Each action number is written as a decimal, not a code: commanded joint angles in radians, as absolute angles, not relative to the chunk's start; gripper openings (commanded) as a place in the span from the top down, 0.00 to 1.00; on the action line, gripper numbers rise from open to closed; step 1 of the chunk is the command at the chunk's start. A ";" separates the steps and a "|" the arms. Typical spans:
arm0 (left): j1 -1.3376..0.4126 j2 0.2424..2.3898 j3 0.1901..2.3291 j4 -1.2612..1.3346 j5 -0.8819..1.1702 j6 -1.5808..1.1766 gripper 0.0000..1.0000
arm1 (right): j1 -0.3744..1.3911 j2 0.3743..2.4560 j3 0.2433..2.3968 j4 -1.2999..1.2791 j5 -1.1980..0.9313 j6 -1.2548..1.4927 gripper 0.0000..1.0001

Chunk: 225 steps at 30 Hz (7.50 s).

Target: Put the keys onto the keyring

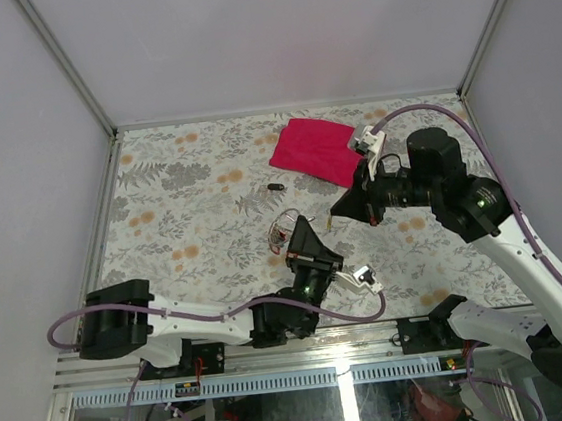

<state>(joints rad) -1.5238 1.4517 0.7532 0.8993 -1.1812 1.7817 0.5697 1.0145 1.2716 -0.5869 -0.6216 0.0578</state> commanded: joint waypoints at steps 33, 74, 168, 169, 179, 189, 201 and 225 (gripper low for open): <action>-1.529 1.763 0.835 1.585 -1.122 2.240 1.00 | 0.575 0.938 1.170 -0.544 -0.593 0.245 1.00; -1.529 1.813 0.856 1.582 -1.120 2.244 1.00 | 0.575 1.013 1.200 -0.646 -0.472 0.291 1.00; -1.529 1.859 0.892 1.600 -1.146 2.224 1.00 | 0.813 1.292 1.442 -1.041 0.178 0.407 1.00; -1.529 1.857 0.889 1.600 -1.147 2.223 1.00 | 0.813 1.290 1.447 -1.045 0.185 0.407 1.00; -1.527 1.862 0.896 1.602 -1.148 2.221 1.00 | 0.819 1.326 1.483 -1.028 0.110 0.415 1.00; -1.529 1.881 0.909 1.601 -1.141 2.214 1.00 | 0.936 1.389 1.535 -0.973 0.104 0.452 1.00; -1.529 1.876 0.907 1.602 -1.145 2.212 1.00 | 1.017 1.536 1.646 -1.086 0.228 0.449 1.00; -1.511 1.823 0.876 1.603 -1.192 2.215 1.00 | 0.991 1.299 1.490 -1.145 0.319 0.493 1.00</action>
<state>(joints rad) -1.5196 1.8927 0.8486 1.4464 -1.2190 2.0701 1.0039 1.3483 1.5463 -1.0855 0.3134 0.4812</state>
